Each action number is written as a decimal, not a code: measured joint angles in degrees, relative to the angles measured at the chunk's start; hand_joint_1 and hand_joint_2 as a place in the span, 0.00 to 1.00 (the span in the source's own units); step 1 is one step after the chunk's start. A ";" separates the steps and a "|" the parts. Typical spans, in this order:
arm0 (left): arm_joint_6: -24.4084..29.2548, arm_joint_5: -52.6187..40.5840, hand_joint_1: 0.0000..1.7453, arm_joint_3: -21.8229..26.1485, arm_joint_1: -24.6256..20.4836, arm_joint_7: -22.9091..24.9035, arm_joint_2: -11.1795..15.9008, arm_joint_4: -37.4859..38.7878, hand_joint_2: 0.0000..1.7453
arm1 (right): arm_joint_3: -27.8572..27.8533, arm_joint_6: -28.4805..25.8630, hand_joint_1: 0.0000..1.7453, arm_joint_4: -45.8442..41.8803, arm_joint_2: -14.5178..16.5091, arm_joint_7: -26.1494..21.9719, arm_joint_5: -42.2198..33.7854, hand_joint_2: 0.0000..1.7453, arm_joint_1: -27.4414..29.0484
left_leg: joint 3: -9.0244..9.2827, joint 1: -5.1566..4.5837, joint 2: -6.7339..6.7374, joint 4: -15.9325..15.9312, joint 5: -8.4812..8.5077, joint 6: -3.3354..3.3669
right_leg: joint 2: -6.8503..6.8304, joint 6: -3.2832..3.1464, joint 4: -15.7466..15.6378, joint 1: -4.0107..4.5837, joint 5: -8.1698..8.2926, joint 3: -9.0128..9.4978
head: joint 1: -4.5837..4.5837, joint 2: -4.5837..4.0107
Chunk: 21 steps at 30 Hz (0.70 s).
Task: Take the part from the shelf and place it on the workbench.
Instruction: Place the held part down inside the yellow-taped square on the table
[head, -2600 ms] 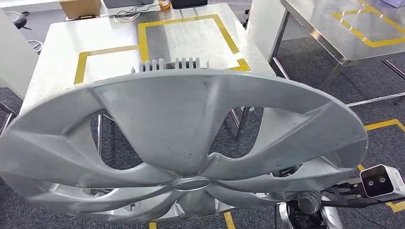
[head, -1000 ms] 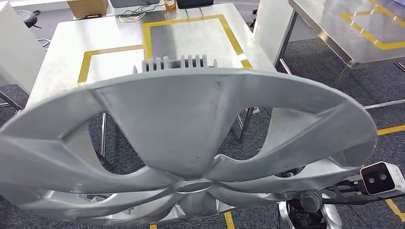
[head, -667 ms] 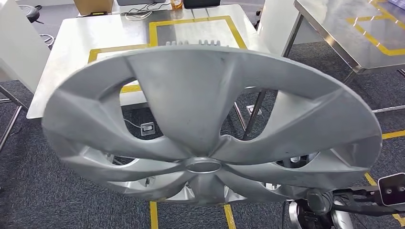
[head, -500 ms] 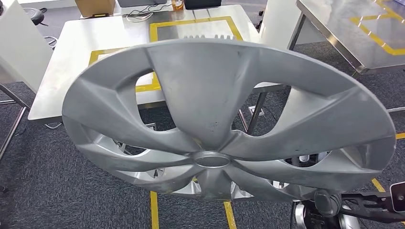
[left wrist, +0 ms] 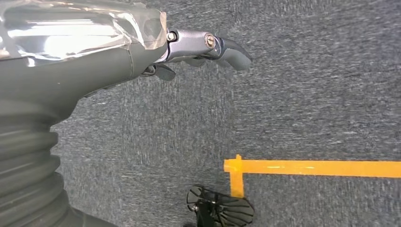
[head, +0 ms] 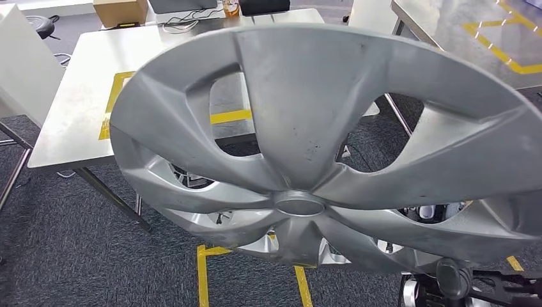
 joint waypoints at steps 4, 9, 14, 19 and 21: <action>0.16 -0.48 0.00 0.38 -0.38 -0.22 0.15 0.13 1.00 | -0.44 0.01 0.98 -0.46 0.12 -0.03 0.09 1.00 0.28 | 1.00 -0.06 0.06 -1.38 0.11 0.99 | -0.07 1.08 0.70 -0.10 -0.58 -0.28 | 0.04 0.00; 0.23 -0.72 0.00 0.54 -1.01 -0.35 0.03 0.60 1.00 | -0.68 -0.15 0.98 -0.68 0.10 0.03 0.26 1.00 0.38 | 1.83 0.26 -0.03 -2.09 0.24 1.63 | -0.08 1.26 16.40 -0.24 -6.27 -8.76 | 0.23 0.00; 0.56 -0.75 0.00 0.87 -1.19 -0.62 0.04 1.51 1.00 | -0.63 0.26 0.98 -0.69 0.09 0.08 -0.03 1.00 0.33 | 2.76 0.11 -0.36 -1.45 -1.13 0.74 | -0.19 3.03 3.25 -0.85 0.30 -3.29 | 0.30 0.00; 0.81 -0.80 0.00 1.37 -1.43 -0.95 0.18 2.00 1.00 | -0.58 0.90 0.98 -0.74 0.10 0.07 -0.62 1.00 0.25 | 2.62 0.20 -0.26 -0.24 -2.68 -0.81 | -0.03 0.63 0.20 -0.72 0.83 -1.35 | 0.21 0.00; 0.83 -0.83 0.00 1.40 -1.55 -0.98 0.27 2.14 1.00 | -0.57 0.95 0.98 -0.79 0.12 0.07 -0.65 1.00 0.23 | 0.52 0.48 -0.19 4.25 -4.99 -1.44 | -0.03 0.01 0.08 -0.93 0.56 -0.80 | 0.04 0.00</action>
